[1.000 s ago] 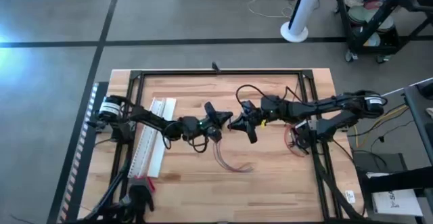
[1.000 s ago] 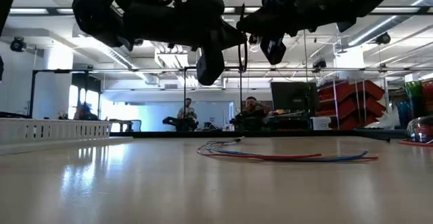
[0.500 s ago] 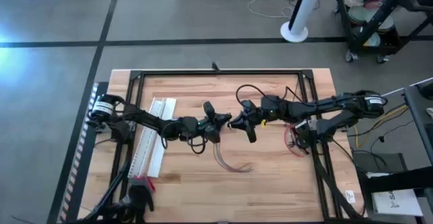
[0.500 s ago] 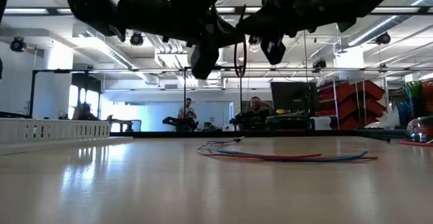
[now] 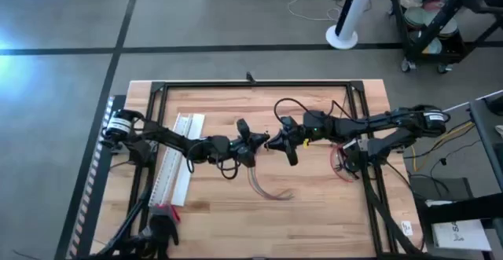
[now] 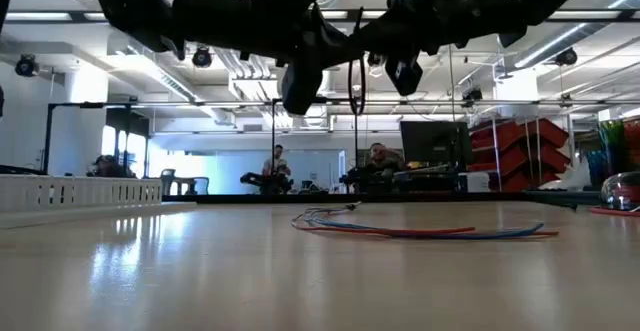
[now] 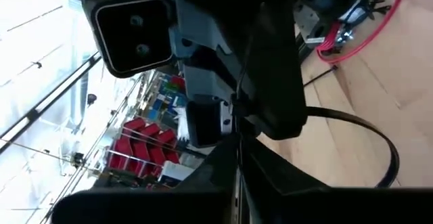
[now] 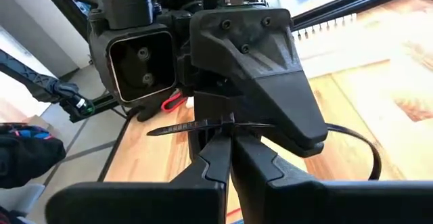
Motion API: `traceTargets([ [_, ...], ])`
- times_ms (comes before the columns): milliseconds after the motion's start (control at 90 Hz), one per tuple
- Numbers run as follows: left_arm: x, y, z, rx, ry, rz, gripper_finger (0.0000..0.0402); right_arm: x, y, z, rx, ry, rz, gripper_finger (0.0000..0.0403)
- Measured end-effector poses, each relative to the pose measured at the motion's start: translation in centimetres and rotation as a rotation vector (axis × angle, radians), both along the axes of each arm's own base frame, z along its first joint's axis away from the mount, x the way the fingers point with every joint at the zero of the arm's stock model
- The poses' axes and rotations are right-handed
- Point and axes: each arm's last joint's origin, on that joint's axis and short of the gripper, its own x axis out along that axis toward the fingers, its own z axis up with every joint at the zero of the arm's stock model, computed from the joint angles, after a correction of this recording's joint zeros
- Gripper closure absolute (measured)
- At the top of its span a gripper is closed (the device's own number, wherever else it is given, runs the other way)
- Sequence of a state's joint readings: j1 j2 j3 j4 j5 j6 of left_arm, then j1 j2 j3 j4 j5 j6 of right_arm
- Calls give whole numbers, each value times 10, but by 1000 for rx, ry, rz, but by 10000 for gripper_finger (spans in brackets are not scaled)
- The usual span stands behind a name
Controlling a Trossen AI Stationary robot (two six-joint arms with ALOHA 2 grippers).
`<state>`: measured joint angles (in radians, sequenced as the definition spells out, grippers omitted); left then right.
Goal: Ziptie cables
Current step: Insert the bottom black ziptie into the black ziptie lock
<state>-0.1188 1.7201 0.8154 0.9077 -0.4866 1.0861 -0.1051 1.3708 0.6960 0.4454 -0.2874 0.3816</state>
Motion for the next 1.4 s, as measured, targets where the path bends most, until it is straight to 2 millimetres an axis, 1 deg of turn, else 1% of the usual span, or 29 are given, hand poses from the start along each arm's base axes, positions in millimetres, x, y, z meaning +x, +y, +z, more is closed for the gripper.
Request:
traceTargets([
  [244,-2,0,2,-40,7,2,349,0,0,0,2,1,0,403],
  [511,-5,4,3,-124,20,15,333,0,0,0,3,0,4,403],
  [678,-5,6,4,-177,-4,21,350,0,0,0,4,0,3,403],
  [800,-5,5,3,-178,-1,16,381,0,0,0,5,0,3,403],
  [878,-4,4,3,-189,4,-27,397,0,0,0,6,0,6,403],
  [944,-4,3,3,-201,3,-58,396,0,1,0,6,0,10,403],
  [1067,-4,3,4,-216,-12,-61,401,0,1,0,7,-1,10,403],
  [1267,-6,4,11,-215,-47,-21,401,0,1,0,12,1,2,403],
  [1400,-9,2,15,-213,-40,-16,401,0,1,0,11,0,3,403],
])
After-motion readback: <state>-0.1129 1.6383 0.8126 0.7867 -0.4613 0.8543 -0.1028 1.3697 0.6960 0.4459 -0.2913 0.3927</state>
